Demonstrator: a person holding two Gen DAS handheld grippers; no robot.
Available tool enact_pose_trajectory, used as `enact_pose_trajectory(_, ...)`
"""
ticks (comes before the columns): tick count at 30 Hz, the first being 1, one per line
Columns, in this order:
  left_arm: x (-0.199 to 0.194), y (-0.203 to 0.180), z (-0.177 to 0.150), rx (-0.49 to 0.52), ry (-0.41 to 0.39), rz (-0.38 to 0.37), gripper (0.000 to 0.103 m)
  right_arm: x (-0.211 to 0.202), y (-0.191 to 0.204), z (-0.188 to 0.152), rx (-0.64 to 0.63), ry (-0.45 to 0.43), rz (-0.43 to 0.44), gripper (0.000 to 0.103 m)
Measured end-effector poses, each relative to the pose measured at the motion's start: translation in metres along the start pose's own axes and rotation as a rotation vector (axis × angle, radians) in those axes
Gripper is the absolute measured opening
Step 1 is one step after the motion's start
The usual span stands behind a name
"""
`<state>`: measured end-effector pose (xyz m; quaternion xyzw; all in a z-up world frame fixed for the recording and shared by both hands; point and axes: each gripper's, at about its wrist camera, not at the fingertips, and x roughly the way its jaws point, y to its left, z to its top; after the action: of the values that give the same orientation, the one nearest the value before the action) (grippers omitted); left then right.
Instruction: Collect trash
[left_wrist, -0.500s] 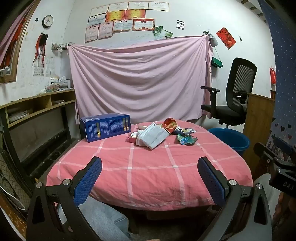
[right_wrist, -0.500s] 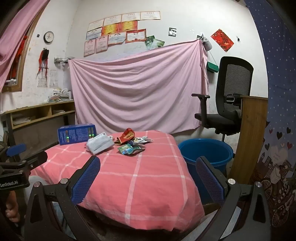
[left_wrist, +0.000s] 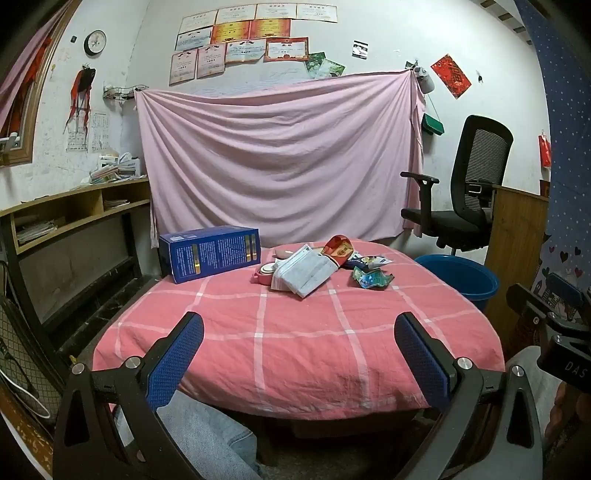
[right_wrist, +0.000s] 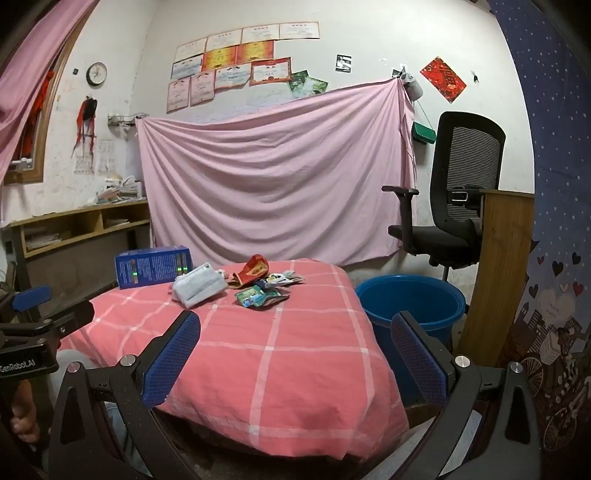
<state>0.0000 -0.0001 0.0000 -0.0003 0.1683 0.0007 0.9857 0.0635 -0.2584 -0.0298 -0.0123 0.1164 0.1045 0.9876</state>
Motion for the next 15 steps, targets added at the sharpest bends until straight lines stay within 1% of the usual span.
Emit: enact_pose_trajectory(15, 0.0000, 0.0000, 0.0000, 0.000, -0.001, 0.000, 0.101, -0.0002, -0.0011, -0.0005, 0.003, 0.000, -0.001, 0.103)
